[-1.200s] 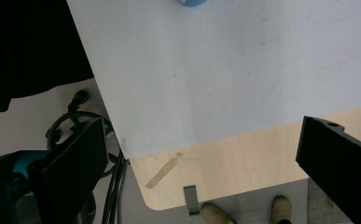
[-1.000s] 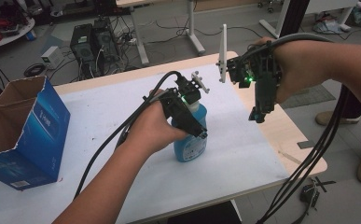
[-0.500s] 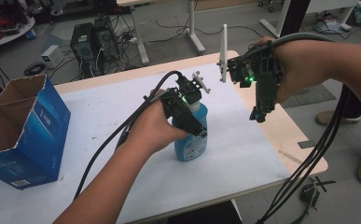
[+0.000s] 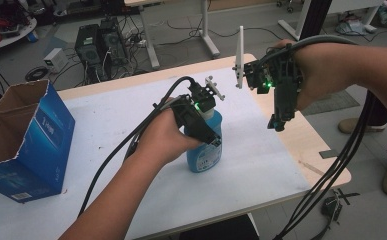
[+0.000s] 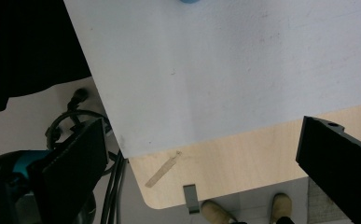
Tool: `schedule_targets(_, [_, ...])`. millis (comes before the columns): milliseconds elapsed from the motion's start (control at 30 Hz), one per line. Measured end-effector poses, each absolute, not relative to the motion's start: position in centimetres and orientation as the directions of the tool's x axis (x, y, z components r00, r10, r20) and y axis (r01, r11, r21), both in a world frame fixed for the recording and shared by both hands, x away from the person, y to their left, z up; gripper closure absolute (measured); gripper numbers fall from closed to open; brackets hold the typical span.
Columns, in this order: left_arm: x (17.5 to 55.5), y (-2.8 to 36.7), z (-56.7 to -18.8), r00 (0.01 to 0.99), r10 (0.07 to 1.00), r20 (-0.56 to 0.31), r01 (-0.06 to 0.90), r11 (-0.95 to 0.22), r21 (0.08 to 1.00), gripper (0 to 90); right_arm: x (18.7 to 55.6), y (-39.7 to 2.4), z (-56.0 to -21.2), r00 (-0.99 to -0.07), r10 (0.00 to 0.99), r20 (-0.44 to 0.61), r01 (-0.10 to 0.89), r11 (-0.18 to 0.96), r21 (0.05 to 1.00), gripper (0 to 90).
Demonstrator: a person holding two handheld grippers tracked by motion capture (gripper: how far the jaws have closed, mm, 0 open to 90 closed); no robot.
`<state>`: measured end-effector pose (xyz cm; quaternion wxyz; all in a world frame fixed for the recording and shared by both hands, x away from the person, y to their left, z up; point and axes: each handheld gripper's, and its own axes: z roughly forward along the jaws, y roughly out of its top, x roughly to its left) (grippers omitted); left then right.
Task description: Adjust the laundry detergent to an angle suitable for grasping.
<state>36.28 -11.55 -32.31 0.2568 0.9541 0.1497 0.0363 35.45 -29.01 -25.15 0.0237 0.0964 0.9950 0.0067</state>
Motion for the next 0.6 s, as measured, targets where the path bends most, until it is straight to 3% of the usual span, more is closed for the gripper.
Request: schedule_targets(600, [35.5, -9.8, -30.5, 0.963, 0.267, 0.027, 0.217, -0.836, 0.505, 43.6, 35.4, -27.8, -25.3, -0.983, 0.179, -0.041, 0.179, 0.984, 0.008, 1.6])
